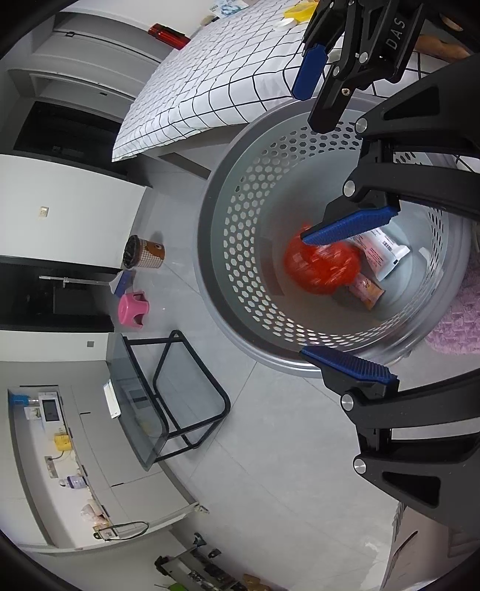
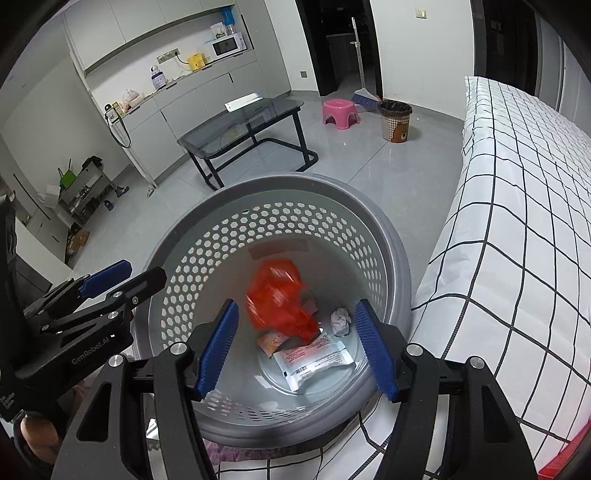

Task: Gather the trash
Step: 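Open both tools to drop the bag and wipe pack into the basket, then move both tools back toward the toothpaste box and pink pig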

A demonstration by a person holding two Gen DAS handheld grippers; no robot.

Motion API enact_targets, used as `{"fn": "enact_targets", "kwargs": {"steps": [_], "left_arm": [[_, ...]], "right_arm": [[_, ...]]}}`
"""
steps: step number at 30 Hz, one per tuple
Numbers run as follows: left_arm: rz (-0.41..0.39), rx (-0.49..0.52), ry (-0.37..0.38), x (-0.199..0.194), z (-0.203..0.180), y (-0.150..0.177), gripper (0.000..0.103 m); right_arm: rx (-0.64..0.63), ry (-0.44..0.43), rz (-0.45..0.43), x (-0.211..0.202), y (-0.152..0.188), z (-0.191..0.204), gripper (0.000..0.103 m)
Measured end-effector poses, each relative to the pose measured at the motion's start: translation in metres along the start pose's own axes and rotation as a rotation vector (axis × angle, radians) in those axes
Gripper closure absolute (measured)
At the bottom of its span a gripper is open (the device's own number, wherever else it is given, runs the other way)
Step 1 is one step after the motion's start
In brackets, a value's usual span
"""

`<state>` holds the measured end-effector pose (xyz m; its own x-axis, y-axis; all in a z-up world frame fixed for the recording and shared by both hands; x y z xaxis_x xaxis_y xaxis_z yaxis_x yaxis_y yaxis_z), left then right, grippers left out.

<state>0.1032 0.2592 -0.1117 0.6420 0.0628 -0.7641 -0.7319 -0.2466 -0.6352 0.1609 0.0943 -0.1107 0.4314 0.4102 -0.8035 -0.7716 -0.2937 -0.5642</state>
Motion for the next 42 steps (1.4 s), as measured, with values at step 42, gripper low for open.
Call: {"fn": "enact_targets", "kwargs": {"steps": [42], "left_arm": [[-0.096, 0.163, 0.229, -0.063, -0.138, 0.017, 0.024]], "right_arm": [[0.226, 0.245, -0.249, -0.18, 0.081, -0.097, 0.037]]}}
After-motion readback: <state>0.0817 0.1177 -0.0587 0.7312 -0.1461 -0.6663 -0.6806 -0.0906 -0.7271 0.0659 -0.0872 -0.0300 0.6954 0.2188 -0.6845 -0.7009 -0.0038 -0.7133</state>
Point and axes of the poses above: each gripper's, at about its wrist camera, not at the fingertips, and x roughly the way its jaws point, z to its left, y to its underside, the point moved 5 cm from there along x, roughly the way its jaws point, and after that the axes turned 4 degrees about y, right-handed, at the moved point
